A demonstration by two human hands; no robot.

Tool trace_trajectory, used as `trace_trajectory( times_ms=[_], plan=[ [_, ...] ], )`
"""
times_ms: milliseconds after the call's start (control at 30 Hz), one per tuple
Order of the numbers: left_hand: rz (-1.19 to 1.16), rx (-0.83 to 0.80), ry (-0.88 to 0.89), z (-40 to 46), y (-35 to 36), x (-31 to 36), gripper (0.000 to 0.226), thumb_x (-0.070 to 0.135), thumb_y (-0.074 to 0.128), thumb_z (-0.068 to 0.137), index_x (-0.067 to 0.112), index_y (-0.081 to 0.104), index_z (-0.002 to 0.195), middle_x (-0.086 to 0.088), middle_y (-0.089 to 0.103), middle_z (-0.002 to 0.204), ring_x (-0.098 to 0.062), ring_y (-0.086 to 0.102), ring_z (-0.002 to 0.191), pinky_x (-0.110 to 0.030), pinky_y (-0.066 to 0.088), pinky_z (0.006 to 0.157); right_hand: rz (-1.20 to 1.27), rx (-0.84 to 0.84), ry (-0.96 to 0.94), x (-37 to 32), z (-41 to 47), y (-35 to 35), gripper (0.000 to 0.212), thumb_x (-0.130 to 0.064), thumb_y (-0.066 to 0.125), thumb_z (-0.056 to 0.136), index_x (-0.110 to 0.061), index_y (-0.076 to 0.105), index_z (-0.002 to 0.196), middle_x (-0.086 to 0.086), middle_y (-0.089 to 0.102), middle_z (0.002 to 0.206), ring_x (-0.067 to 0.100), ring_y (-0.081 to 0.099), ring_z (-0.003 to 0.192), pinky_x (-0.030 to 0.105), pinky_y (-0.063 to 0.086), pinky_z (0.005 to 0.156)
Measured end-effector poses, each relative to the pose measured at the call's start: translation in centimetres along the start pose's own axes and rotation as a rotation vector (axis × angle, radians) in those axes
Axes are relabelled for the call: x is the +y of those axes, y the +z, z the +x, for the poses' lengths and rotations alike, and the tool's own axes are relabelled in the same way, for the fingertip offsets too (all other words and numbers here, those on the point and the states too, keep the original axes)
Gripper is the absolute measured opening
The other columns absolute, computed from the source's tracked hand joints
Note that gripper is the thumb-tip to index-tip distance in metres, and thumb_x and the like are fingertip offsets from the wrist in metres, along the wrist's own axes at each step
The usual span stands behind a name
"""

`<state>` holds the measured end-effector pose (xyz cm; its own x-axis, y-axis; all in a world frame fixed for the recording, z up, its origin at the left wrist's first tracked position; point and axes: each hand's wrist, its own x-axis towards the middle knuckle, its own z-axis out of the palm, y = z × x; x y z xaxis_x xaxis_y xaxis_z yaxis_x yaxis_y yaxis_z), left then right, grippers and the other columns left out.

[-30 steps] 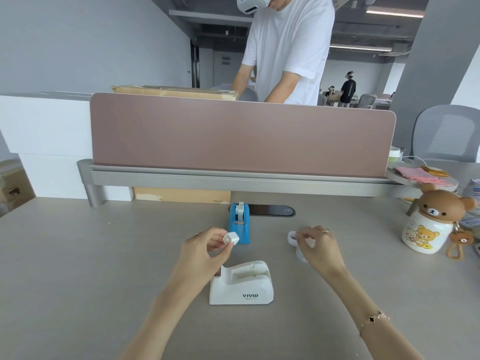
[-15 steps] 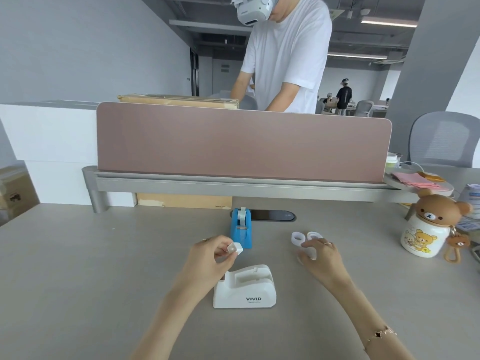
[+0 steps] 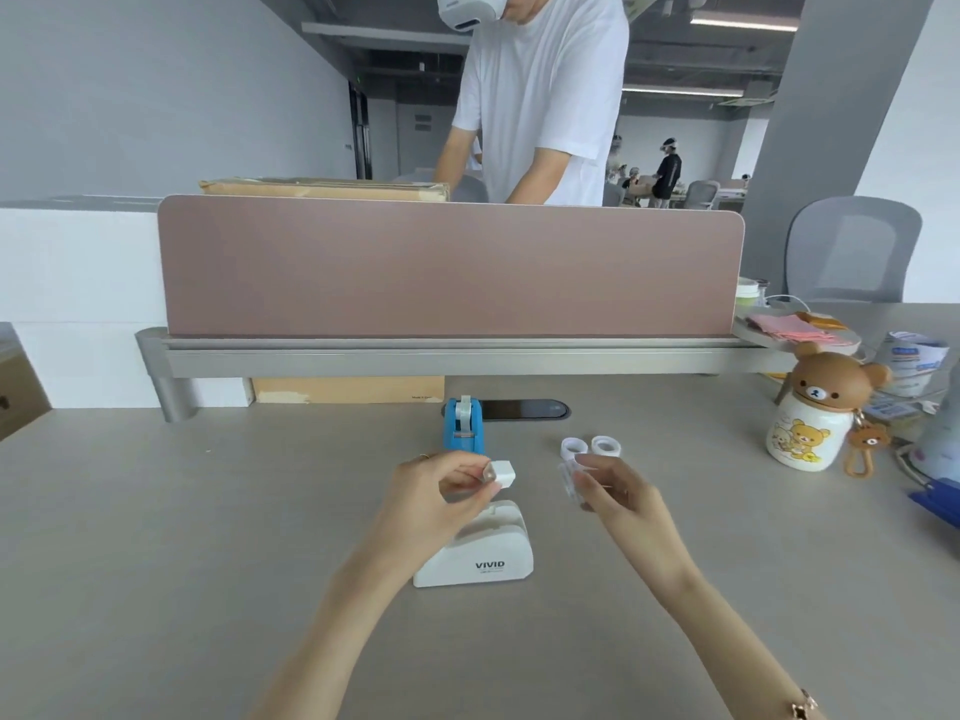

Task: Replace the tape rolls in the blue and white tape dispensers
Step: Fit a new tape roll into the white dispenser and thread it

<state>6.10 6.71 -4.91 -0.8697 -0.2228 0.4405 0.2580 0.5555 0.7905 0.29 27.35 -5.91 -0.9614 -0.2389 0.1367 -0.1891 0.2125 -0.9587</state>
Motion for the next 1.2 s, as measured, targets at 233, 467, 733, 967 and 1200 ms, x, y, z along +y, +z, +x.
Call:
trace_trajectory(
  times_ms=[233, 467, 733, 967, 1200],
  plan=[
    [-0.077, -0.099, -0.039, -0.8, 0.5, 1.2, 0.024, 0.013, 0.079, 0.074, 0.033, 0.074, 0.086, 0.023, 0.074, 0.079, 0.007, 0.069, 0.078, -0.005, 0.049, 0.077, 0.24, -0.173, 0.051, -0.6, -0.8, 0.6, 0.022, -0.025, 0.066, 0.086, -0.016, 0.071, 0.105, 0.006, 0.074, 0.105, 0.015, 0.071, 0.1, 0.023, 0.052, 0.092],
    [-0.038, -0.12, -0.023, -0.9, 0.3, 1.7, 0.023, 0.016, 0.081, 0.072, 0.029, 0.074, 0.091, 0.032, 0.07, 0.072, 0.012, 0.067, 0.078, 0.0, 0.046, 0.075, 0.235, -0.25, 0.003, -1.0, -0.5, 0.6, 0.042, -0.036, 0.068, 0.075, -0.013, 0.069, 0.11, 0.006, 0.075, 0.106, 0.02, 0.068, 0.106, 0.024, 0.054, 0.092],
    [-0.056, -0.178, -0.036, -0.8, 0.5, 1.5, 0.015, 0.018, 0.079, 0.074, 0.019, 0.076, 0.09, 0.009, 0.077, 0.085, 0.004, 0.07, 0.081, -0.01, 0.051, 0.081, 0.245, -0.302, 0.008, -1.1, -0.4, 0.0, 0.042, -0.035, 0.068, 0.075, -0.014, 0.068, 0.111, 0.004, 0.074, 0.11, 0.019, 0.068, 0.107, 0.033, 0.05, 0.1],
    [-0.074, -0.207, -0.046, -1.0, 0.7, 1.5, 0.017, 0.016, 0.078, 0.075, 0.024, 0.076, 0.09, 0.011, 0.077, 0.088, 0.003, 0.071, 0.082, -0.011, 0.052, 0.083, 0.172, -0.359, -0.029, -1.3, -0.7, 0.1, 0.04, -0.031, 0.068, 0.077, -0.011, 0.066, 0.112, 0.003, 0.073, 0.11, 0.017, 0.068, 0.107, 0.028, 0.052, 0.097],
    [-0.063, -0.185, -0.032, -0.9, 0.7, 1.4, 0.021, 0.017, 0.08, 0.073, 0.027, 0.076, 0.092, 0.011, 0.077, 0.089, 0.003, 0.07, 0.082, -0.016, 0.053, 0.083, 0.158, -0.35, -0.058, -1.5, -0.7, 0.1, 0.04, -0.03, 0.068, 0.076, -0.011, 0.065, 0.112, 0.001, 0.074, 0.109, 0.013, 0.068, 0.105, 0.021, 0.053, 0.09]
  ],
)
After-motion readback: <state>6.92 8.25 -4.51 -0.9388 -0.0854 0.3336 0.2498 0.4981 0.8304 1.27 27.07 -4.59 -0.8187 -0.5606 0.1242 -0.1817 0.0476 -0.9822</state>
